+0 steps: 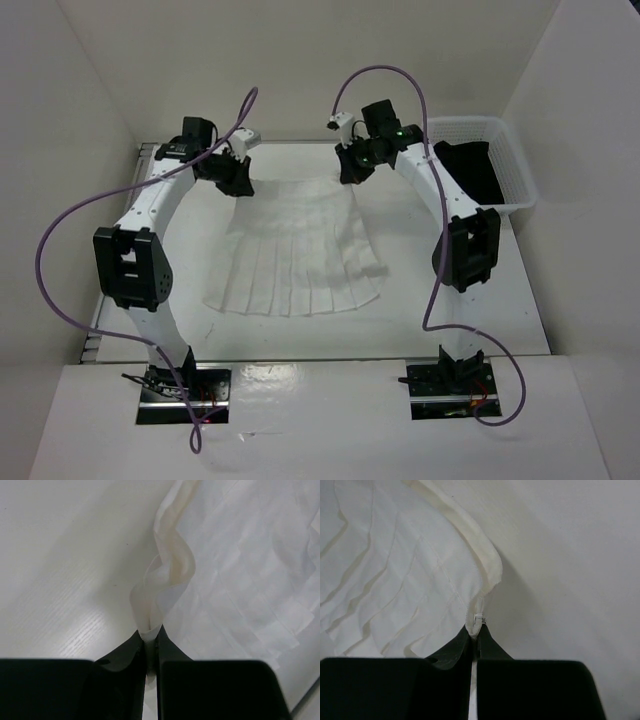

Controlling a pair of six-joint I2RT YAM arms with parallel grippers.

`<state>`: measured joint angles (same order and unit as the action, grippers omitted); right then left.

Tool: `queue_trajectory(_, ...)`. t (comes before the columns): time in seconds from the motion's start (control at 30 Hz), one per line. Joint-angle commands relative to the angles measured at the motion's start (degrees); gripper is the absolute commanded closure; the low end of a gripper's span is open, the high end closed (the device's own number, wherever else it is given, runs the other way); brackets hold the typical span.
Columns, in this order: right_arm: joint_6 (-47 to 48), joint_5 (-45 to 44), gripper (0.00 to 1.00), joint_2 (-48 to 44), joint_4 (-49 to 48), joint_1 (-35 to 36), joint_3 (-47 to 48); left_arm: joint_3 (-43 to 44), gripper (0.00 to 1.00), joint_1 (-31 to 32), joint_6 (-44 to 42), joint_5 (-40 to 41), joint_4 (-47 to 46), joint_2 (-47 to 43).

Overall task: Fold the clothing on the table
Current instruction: Flatten the skirt out

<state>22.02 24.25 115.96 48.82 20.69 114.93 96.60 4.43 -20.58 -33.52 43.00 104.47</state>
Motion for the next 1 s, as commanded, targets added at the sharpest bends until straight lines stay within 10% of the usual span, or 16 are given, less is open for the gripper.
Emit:
queue_trajectory(0.0, -3.5, -5.8, 1.0, 3.2, -4.3, -0.3, 4.0, 1.5, 1.0, 0.1, 3.6, 4.9, -6.3, 3.6)
queue_trajectory(0.1, -5.8, -11.3, 0.93, 6.7, -5.6, -0.3, 6.3, 1.5, 0.91, 0.1, 6.3, 9.4, -9.8, 5.0)
queue_trajectory(0.2, -10.3, -21.4, 0.48, 9.5, -6.9, -0.3, 9.6, 0.9, 0.26, 0.1, 11.7, 17.3, -14.5, 6.2)
queue_trajectory(0.37, -16.9, -39.4, 0.27, 14.1, -9.3, -0.3, 16.0, 0.9, 0.01, 0.1, 18.7, 30.2, -19.5, 6.7)
queue_trajectory(0.57, -15.1, -38.2, 0.24, 11.5, -5.1, -0.3, 15.7, 0.9, 0.01, 0.1, 19.3, 29.0, -16.2, 6.7)
queue_trajectory(0.97, -8.2, -23.4, 0.18, -8.5, -9.8, -0.3, -20.6, -10.9, 0.01, 3.1, 17.6, 18.3, -12.6, 7.5)
